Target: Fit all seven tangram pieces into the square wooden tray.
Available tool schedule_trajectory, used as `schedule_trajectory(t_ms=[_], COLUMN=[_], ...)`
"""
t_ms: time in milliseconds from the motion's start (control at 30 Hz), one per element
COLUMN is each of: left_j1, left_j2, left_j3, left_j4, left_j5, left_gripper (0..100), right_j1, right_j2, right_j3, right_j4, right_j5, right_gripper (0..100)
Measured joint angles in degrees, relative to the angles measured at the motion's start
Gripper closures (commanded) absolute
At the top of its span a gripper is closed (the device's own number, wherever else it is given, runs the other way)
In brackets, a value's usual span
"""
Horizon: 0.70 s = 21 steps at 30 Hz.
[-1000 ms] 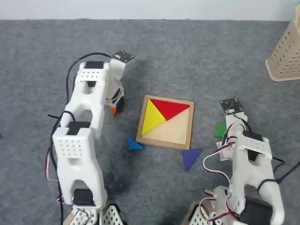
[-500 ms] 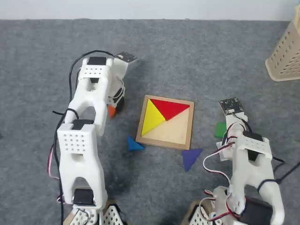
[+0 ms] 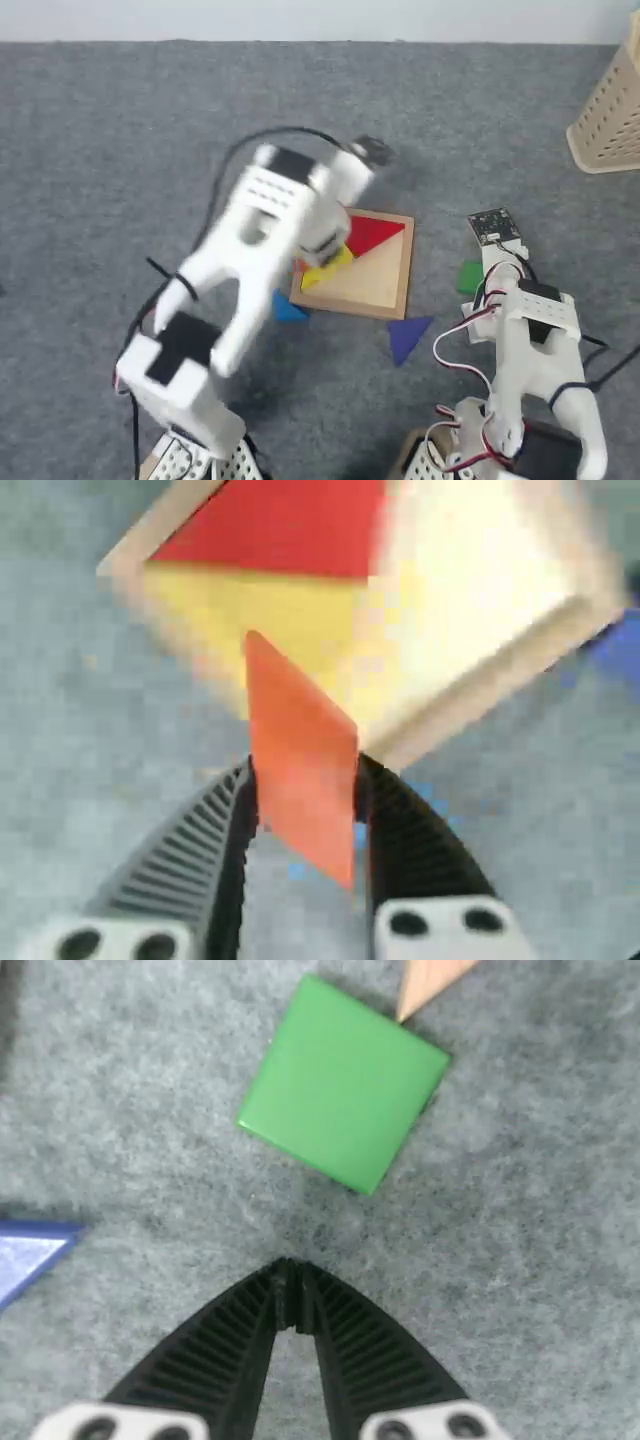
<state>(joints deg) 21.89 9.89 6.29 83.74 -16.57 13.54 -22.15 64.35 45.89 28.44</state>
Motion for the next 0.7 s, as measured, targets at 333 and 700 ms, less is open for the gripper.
schedule_trajectory(t_ms=[333, 700], left_j1=[10.99, 11.16], left_j2=[8.44, 28.48], left_j3=[-2.02, -26.02], left_j4=[-11.6, -0.88], left_j5=[15.03, 22.15], left_gripper=[99, 87], right_j1=[0.0, 0.0], right_j2=[0.0, 0.0], right_j3=[0.0, 0.0], right_j4=[0.0, 0.0], right_j5=[0.0, 0.0], right_gripper=[99.2, 99.2])
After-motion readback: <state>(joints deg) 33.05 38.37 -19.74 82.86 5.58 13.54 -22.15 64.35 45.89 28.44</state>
